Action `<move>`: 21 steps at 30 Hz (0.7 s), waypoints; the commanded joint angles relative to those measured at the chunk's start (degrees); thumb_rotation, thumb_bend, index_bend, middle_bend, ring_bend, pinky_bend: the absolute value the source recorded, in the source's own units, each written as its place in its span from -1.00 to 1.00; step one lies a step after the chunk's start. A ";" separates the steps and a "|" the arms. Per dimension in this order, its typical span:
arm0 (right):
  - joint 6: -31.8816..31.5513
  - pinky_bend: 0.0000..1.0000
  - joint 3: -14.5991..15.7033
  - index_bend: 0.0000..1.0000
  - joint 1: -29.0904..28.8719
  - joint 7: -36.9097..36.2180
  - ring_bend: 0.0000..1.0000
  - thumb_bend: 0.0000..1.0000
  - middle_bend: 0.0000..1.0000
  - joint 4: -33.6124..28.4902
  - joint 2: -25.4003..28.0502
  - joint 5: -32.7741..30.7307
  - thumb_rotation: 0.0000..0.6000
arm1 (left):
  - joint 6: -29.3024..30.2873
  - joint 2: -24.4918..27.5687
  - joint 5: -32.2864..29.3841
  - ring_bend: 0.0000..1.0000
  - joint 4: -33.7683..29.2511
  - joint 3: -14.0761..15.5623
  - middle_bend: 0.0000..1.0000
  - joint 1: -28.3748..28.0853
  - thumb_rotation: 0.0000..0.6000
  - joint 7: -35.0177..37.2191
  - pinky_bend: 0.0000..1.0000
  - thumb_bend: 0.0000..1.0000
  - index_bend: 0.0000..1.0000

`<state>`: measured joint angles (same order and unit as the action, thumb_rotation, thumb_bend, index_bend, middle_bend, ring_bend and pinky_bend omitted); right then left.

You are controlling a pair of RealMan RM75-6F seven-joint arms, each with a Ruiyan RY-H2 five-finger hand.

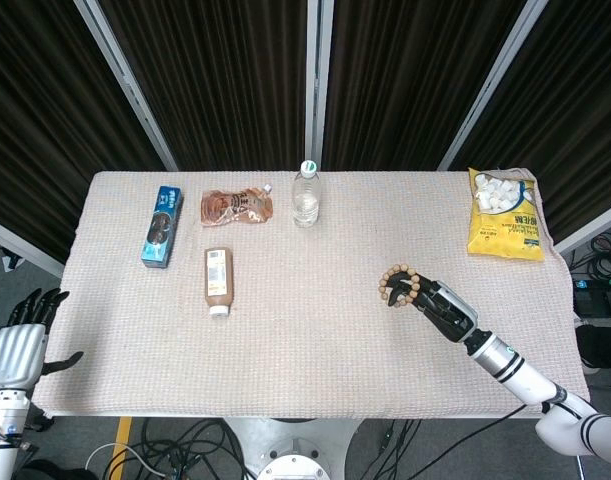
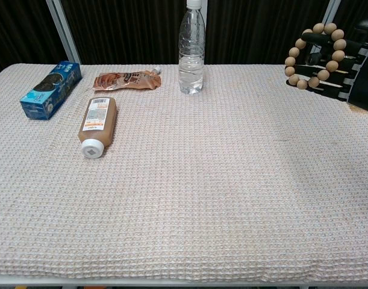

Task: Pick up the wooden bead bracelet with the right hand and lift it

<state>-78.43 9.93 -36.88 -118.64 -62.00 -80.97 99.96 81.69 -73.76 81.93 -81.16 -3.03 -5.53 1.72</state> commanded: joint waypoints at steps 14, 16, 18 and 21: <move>15.07 -1.00 -4.10 -0.47 -0.41 34.46 -0.75 -0.99 -0.11 -4.51 1.91 -10.12 -0.01 | -0.16 -0.04 0.29 -1.00 -0.22 0.22 -0.80 -0.13 1.00 0.15 -0.77 -1.00 -0.72; 17.37 -1.00 -5.49 -0.46 -0.65 45.92 -0.75 -0.99 -0.11 -3.75 0.50 -12.41 -0.01 | -0.14 -0.08 0.23 -1.00 -0.18 0.21 -0.80 -0.10 1.00 0.15 -0.77 -1.00 -0.72; 19.10 -1.00 -6.83 -0.45 -0.83 57.25 -0.75 -0.99 -0.11 -2.86 -1.19 -14.76 -0.01 | -0.16 -0.12 0.15 -1.00 -0.16 0.16 -0.80 -0.12 1.00 0.16 -0.77 -1.00 -0.72; 20.94 -1.00 -8.87 -0.45 -1.20 74.85 -0.76 -0.99 -0.11 -1.66 -4.29 -18.24 -0.02 | -0.10 -0.35 0.01 -1.00 0.08 -0.01 -0.80 -0.16 1.00 0.26 -0.77 -1.00 -0.72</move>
<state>-63.21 5.03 -37.37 -68.90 -65.07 -80.95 88.51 81.58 -74.12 81.95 -81.08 -3.05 -5.70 1.98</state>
